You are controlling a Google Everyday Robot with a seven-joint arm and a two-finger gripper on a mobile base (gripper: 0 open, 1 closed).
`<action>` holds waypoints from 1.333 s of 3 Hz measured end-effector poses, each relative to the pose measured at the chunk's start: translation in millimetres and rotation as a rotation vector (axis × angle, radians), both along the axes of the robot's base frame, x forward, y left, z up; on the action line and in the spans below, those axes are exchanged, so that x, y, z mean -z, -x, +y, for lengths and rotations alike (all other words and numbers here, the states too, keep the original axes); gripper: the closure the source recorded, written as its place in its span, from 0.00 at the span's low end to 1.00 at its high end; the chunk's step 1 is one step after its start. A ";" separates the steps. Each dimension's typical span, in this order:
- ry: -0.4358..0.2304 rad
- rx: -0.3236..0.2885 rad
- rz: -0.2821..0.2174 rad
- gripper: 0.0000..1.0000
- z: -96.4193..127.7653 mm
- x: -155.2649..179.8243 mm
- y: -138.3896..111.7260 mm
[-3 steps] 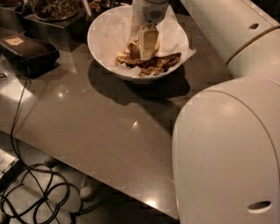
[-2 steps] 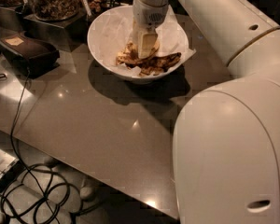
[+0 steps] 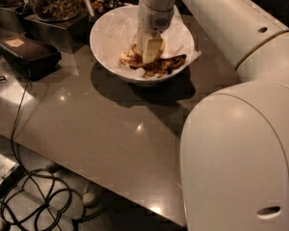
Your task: Pick banana from white bowl
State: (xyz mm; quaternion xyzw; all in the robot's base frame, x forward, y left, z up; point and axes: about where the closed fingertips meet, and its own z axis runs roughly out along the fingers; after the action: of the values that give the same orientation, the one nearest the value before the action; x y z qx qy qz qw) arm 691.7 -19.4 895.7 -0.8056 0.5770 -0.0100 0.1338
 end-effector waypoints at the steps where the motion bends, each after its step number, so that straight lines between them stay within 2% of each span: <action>1: -0.001 -0.003 0.002 0.49 -1.1 1.0 0.2; 2: 0.000 -0.008 0.001 0.47 -3.3 1.4 0.2; 4: -0.029 0.002 0.043 0.49 -4.3 16.0 13.1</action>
Offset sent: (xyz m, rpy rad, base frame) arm -0.0124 -0.0162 0.0031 -0.0261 0.0352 0.0175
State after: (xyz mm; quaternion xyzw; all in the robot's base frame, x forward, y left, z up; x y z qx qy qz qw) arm 678.6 -23.7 879.7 -0.8030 0.5807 0.0155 0.1330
